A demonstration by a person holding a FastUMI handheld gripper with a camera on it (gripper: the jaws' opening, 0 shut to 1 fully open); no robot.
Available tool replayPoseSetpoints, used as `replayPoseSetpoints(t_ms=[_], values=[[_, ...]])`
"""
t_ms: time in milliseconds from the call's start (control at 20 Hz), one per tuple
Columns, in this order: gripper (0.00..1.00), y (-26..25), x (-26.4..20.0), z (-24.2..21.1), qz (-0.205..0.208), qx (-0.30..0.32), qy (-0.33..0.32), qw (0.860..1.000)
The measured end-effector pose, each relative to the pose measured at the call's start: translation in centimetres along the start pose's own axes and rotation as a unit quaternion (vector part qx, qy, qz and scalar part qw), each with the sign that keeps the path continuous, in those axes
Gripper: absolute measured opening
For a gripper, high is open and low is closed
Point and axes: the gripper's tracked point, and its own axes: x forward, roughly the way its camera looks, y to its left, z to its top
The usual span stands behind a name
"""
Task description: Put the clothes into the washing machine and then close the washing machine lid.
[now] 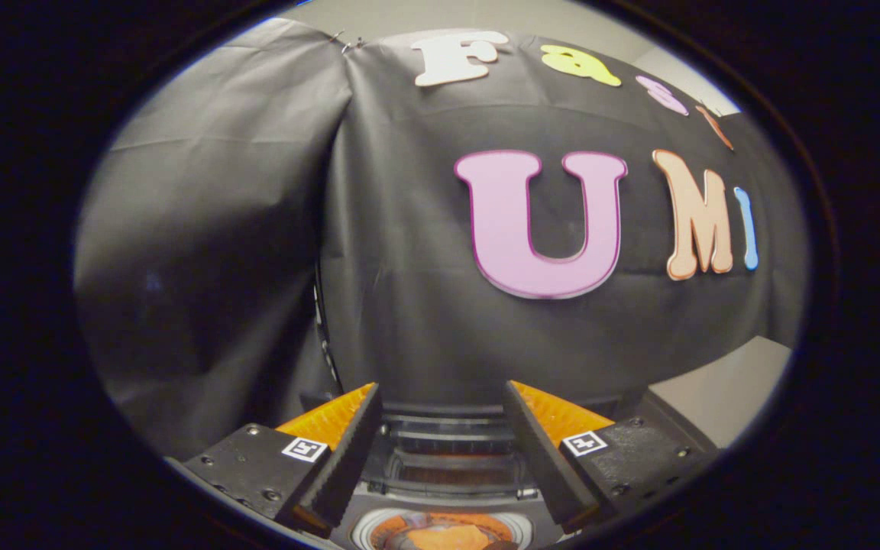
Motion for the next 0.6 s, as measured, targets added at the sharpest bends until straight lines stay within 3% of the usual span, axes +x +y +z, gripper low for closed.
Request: replayPoseSetpoints(t_ms=[250,600], values=[[0.96,-0.1,3.3,3.8,-0.025,0.059,-0.058,0.996],[0.96,-0.3,9.6,-2.5,-0.047,0.039,-0.005,0.998]])
